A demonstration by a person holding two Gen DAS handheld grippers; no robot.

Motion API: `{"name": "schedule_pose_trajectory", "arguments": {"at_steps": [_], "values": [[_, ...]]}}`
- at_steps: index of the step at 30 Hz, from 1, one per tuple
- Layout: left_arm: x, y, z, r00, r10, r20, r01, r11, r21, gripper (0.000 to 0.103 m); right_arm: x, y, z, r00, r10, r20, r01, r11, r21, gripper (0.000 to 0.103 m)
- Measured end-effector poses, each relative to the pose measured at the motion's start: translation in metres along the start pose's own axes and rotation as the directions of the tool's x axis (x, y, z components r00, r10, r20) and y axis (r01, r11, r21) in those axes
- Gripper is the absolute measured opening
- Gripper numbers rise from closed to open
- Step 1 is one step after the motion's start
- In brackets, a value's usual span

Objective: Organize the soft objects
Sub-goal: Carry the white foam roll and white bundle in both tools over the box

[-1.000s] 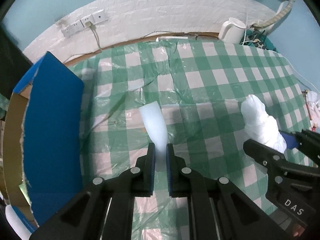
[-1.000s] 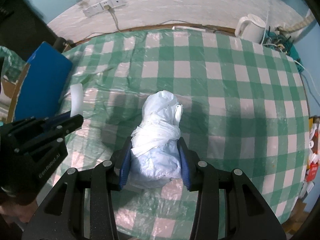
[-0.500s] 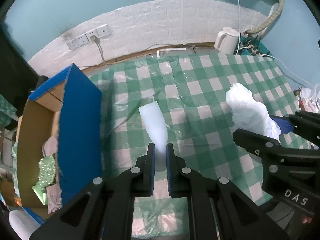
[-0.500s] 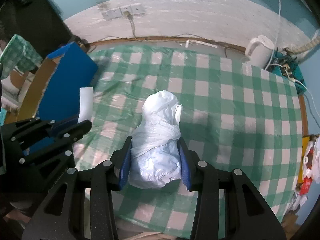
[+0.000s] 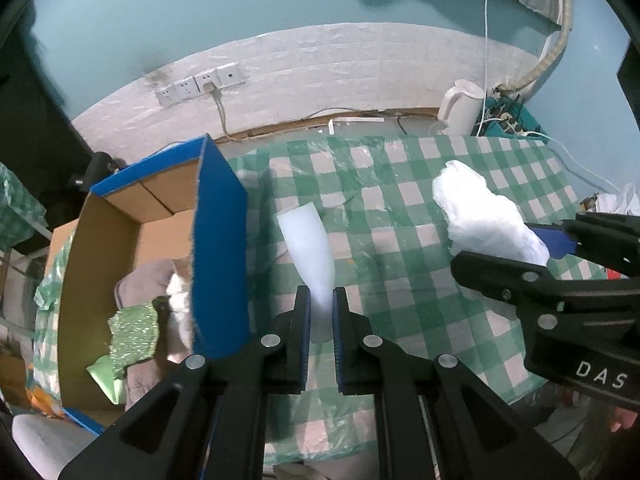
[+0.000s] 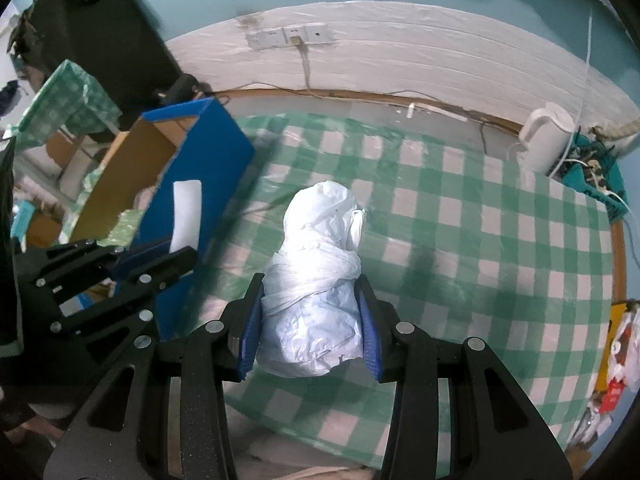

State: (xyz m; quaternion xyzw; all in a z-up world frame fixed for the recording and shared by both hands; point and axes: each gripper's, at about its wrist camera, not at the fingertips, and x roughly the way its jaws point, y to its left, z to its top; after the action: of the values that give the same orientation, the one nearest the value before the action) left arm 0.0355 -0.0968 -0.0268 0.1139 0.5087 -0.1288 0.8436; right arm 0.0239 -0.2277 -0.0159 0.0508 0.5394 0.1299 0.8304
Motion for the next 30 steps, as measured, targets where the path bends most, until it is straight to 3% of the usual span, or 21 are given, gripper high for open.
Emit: {"name": "schedule_pose_trajectory", "arguments": {"at_steps": [30], "values": [[-0.023, 0.113, -0.026, 0.997, 0.067, 0.044, -0.058, 0.983, -0.171, 0.010, 0.036, 0.120, 0.044, 0.997, 0.075, -0.026, -0.078, 0.985, -0.151, 0.042]]}}
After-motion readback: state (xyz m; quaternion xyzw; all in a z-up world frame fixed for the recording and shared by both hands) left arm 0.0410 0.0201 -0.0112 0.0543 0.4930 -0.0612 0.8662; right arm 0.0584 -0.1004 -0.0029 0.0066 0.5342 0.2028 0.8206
